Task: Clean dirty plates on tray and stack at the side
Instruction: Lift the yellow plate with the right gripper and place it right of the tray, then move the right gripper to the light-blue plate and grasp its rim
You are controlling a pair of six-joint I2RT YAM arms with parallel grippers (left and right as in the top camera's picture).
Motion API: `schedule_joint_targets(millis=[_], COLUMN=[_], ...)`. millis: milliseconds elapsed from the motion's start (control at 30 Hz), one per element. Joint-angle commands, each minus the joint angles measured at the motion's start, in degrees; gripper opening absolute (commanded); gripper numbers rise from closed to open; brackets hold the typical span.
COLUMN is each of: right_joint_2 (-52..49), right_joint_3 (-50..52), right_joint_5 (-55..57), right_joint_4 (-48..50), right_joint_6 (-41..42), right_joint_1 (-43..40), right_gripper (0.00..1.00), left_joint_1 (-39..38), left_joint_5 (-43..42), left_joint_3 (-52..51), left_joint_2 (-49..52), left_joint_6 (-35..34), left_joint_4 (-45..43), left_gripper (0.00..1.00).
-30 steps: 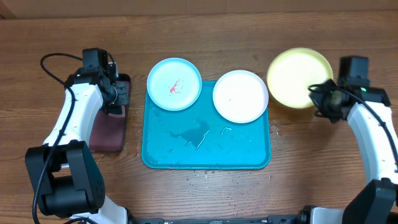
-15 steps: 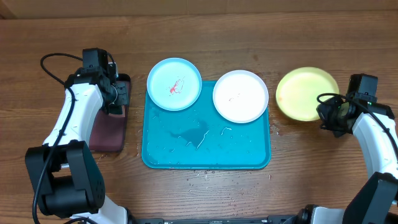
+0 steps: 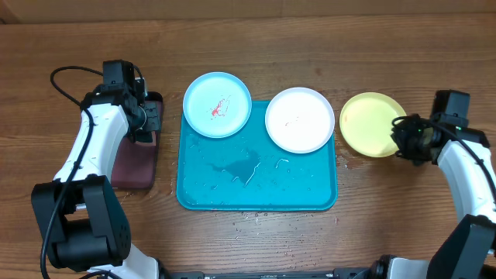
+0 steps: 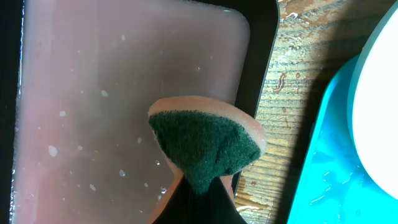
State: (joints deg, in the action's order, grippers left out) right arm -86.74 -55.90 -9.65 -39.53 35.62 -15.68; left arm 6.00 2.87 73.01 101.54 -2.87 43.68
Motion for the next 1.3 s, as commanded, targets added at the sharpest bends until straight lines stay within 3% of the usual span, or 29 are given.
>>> schedule_joint_targets(millis=[0, 233, 500, 667, 1267], right_joint_2=[0.52, 0.52, -3.54, -9.31, -29.2], right_joint_3=[0.0, -5.53, -21.49, -26.58, -26.58], right_joint_5=[-10.43, -11.58, -5.42, -5.38, 2.23], right_joint_4=[1.97, 0.55, -8.02, -6.6, 10.62], right_joint_6=[-9.44, -16.85, -19.12, -19.82, -5.49], right_joint_1=[3.48, 15.58, 28.81, 34.77, 48.59], right_gripper=[0.31, 0.46, 0.48, 0.53, 0.52], left_joint_1=[0.09, 0.09, 0.09, 0.09, 0.09], left_joint_5=[0.5, 0.5, 0.5, 0.5, 0.66], left_joint_3=[0.22, 0.22, 0.22, 0.22, 0.22], left_joint_2=[0.46, 0.46, 0.46, 0.46, 0.48], left_joint_6=[-0.37, -0.37, -0.35, -0.35, 3.21], left_joint_4=[-0.2, -0.22, -0.22, -0.22, -3.37], left_gripper=[0.04, 0.04, 0.04, 0.04, 0.04])
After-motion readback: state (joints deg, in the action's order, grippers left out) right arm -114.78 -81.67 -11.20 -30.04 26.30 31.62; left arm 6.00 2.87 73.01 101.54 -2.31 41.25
